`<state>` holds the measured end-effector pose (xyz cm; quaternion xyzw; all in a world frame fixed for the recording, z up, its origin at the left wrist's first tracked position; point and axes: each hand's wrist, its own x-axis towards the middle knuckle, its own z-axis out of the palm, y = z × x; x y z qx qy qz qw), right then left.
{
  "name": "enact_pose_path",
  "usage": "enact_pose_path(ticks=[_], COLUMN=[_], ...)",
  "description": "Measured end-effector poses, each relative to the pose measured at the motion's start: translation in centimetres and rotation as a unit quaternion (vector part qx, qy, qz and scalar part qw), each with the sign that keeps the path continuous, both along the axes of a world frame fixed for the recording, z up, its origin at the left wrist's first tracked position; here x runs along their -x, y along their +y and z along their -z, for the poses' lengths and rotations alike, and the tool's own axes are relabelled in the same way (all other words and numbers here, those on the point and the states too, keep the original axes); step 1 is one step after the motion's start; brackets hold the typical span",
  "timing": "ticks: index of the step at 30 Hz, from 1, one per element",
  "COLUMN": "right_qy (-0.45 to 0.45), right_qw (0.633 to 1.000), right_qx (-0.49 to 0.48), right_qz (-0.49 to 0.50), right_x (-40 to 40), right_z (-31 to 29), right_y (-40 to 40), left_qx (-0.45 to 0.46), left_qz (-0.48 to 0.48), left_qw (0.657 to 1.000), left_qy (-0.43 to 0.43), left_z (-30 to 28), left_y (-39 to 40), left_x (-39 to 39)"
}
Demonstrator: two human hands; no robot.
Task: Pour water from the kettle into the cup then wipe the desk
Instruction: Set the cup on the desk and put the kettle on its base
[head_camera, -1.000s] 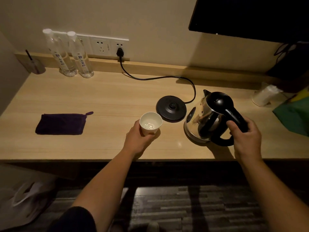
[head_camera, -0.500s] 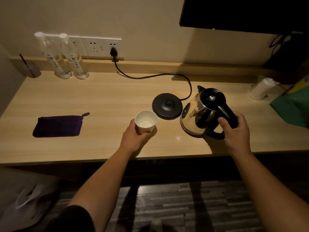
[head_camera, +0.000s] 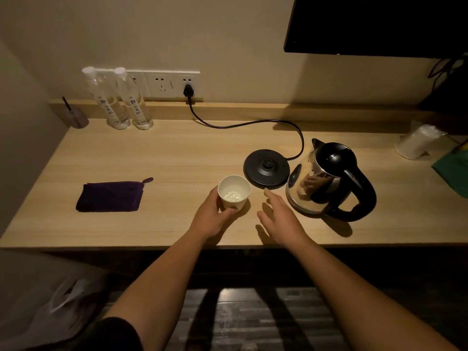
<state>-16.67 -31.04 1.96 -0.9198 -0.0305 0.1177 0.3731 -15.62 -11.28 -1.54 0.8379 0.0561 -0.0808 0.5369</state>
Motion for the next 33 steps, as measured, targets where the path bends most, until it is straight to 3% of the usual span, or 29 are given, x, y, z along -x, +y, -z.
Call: enact_pose_path(ticks=[4,13,26,33], right_qy=[0.099,0.081,0.010,0.010], right_qw=[0.992,0.974,0.981,0.981], right_qx=[-0.074,-0.210,-0.186,-0.183], right_qz=[0.001,0.024,0.046,0.059], right_x=[-2.1,-5.7,-19.4,-23.2], right_z=[1.9,1.5,2.4,3.0], right_y=[1.7,5.9,13.4,14.3], left_qx=[-0.011,0.023,0.001,-0.003], left_qz=[0.015,-0.022,0.008,0.016], left_qw=[1.000,0.999,0.999,0.999], left_qy=[0.008,0.007,-0.047,-0.052], left_z=[-0.4,-1.5,-0.4,0.4], left_y=[0.6,2.2,8.9,9.6], left_x=[-0.3,-2.3,-16.6,-20.7])
